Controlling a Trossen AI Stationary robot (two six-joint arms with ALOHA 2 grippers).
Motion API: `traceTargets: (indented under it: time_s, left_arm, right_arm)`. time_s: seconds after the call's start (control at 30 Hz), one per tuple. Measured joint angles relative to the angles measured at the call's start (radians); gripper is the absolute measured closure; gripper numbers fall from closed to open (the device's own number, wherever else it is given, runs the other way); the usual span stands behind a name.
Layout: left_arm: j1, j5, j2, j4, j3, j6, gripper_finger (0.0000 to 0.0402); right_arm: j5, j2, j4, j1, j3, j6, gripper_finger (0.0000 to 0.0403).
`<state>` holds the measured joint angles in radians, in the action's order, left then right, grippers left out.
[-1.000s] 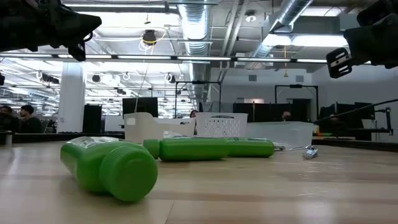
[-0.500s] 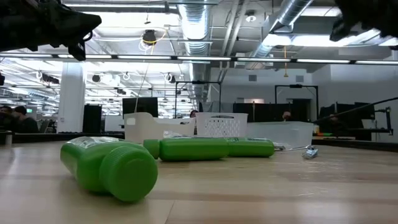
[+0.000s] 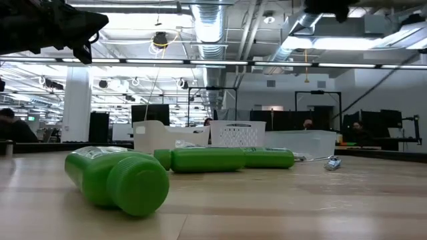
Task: Pick & Place Travel size toiletries
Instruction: Put the black hairbrush into the transparent bin
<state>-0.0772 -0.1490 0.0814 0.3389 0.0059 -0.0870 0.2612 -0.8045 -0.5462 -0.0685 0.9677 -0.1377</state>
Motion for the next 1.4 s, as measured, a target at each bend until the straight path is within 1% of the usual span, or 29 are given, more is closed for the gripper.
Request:
traceTargets:
  time_s: [0.07,0.17,0.27,0.3,0.33,0.4,0.47,0.63,0.8,1.0,1.17,1.33,1.4]
  left_arm:
    - [0.000,0.000,0.000,0.000,0.000,0.000,0.0400]
    - [0.000,0.000,0.000,0.001,0.000,0.000,0.0400]
    - [0.000,0.000,0.000,0.002,0.000,0.000,0.0400]
    - [0.000,0.000,0.000,0.002,0.000,0.000,0.0400]
    - [0.000,0.000,0.000,0.002,0.000,0.000,0.0400]
    - [0.000,0.000,0.000,0.007,0.000,0.000,0.0400]
    - [0.000,0.000,0.000,0.008,0.000,0.000,0.0400]
    - [0.000,0.000,0.000,0.009,0.000,0.000,0.0400]
    - [0.000,0.000,0.000,0.012,0.000,0.000,0.0400]
    - [0.000,0.000,0.000,0.016,0.000,0.000,0.0400]
    - [0.000,0.000,0.000,0.018,0.000,-0.001,0.0400]
    - [0.000,0.000,0.000,0.022,0.000,-0.008,0.0400]
    - [0.000,0.000,0.000,0.023,0.000,-0.008,0.0400]
  right_arm:
    - [0.003,-0.130,-0.046,-0.003,0.091,-0.074,0.0228]
    - [0.001,-0.290,-0.235,-0.029,0.195,-0.224,0.0174]
    - [0.002,-0.439,-0.360,-0.050,0.272,-0.358,0.0137]
    - [0.001,-0.485,-0.408,-0.055,0.280,-0.398,0.0129]
    - [-0.009,-0.532,-0.417,-0.060,0.286,-0.423,0.0124]
    - [-0.071,-0.614,-0.425,-0.076,0.287,-0.453,0.0115]
    - [-0.106,-0.685,-0.425,-0.089,0.288,-0.481,0.0111]
    - [-0.106,-0.847,-0.442,-0.118,0.288,-0.484,0.0111]
    - [-0.107,-0.944,-0.440,-0.140,0.288,-0.479,0.0111]
    - [-0.164,-1.005,-0.400,-0.144,0.288,-0.457,0.0111]
    - [-0.171,-1.056,-0.343,-0.145,0.280,-0.449,0.0111]
    - [-0.198,-1.060,-0.286,-0.162,0.203,-0.438,0.0112]
    - [-0.216,-1.037,-0.229,-0.171,0.162,-0.436,0.0112]
